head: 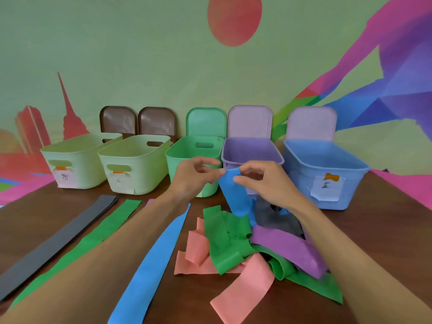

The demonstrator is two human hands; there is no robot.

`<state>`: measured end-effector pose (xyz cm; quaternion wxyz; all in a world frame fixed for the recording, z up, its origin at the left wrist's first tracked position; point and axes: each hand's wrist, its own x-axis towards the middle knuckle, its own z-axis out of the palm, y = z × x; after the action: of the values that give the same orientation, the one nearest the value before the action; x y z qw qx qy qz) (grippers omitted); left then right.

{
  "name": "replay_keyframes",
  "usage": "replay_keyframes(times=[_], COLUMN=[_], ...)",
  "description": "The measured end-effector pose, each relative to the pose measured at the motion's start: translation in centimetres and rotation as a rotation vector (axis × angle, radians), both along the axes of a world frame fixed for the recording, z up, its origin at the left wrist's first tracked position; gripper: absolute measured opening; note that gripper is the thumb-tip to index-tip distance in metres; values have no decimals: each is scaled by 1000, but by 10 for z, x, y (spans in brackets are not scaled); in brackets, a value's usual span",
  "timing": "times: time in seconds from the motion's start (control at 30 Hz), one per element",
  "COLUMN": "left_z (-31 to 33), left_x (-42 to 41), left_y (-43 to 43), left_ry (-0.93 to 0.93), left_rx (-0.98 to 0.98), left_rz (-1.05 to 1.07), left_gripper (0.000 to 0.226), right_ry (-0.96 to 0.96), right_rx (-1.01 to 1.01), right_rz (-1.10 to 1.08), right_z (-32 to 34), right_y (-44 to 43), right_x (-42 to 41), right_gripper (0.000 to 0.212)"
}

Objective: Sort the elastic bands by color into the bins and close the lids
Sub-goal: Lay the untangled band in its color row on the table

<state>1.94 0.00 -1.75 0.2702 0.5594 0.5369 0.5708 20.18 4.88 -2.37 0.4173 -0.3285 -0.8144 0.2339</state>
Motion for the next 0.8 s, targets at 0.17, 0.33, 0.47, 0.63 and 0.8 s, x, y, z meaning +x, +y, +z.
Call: replay_keyframes(times=[0.17, 0.33, 0.47, 0.63, 0.8], left_z=[11, 7, -16, -34, -34], left_x=[14, 19, 27, 34, 34], left_y=[0, 5, 17, 31, 34], left_ry=[-119, -269, -124, 99, 106], left_rx=[58, -42, -159, -224, -182], left_rz=[-33, -142, -196, -171, -156], left_gripper=[16, 23, 28, 14, 14], right_ry=[122, 290, 416, 521, 623], right_rx=[-14, -22, -50, 27, 114], right_rz=[-58, -172, -205, -262, -341], right_z=[21, 37, 48, 60, 68], right_y=[4, 4, 4, 4, 8], right_x=[-2, -4, -6, -10, -5], right_gripper=[2, 5, 13, 6, 18])
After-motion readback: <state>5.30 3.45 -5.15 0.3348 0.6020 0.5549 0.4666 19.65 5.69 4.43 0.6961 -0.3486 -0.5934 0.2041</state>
